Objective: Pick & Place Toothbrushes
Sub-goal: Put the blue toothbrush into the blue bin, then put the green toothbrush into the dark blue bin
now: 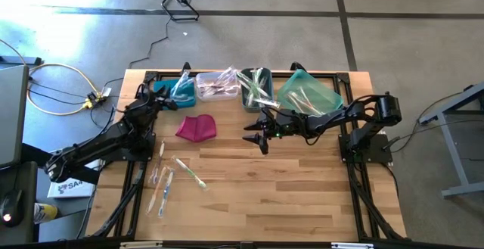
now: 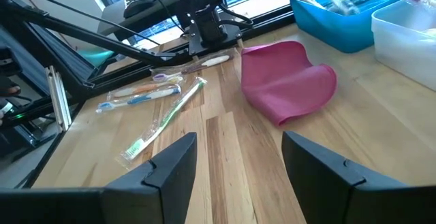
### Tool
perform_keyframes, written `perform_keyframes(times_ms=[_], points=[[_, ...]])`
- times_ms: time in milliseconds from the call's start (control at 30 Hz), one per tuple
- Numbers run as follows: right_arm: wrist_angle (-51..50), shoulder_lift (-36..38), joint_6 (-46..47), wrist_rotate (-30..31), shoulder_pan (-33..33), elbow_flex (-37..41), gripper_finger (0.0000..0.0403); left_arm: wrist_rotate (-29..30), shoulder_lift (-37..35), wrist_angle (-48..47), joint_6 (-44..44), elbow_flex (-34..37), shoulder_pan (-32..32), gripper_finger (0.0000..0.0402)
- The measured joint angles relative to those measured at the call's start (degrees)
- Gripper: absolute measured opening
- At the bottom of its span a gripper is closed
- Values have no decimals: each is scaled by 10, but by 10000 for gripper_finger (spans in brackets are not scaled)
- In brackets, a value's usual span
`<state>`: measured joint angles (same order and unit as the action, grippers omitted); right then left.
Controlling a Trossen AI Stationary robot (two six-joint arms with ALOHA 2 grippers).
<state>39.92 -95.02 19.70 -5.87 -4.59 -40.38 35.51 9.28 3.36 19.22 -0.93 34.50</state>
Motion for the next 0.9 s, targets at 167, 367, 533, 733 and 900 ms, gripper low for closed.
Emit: perform_keyframes(times_ms=[167, 367, 533, 733, 900], points=[[0, 0, 0, 0, 0, 0, 207, 18, 11, 5, -21, -1, 0, 161], [1, 0, 0, 0, 0, 0, 207, 72, 11, 20, -151, -37, 0, 172], [11, 0, 0, 0, 0, 0, 207, 75, 11, 118, -274, -45, 0, 173], [15, 0, 0, 0, 0, 0, 207, 53, 11, 165, -275, -46, 0, 173], [15, 0, 0, 0, 0, 0, 207, 36, 11, 136, -205, -46, 0, 173]])
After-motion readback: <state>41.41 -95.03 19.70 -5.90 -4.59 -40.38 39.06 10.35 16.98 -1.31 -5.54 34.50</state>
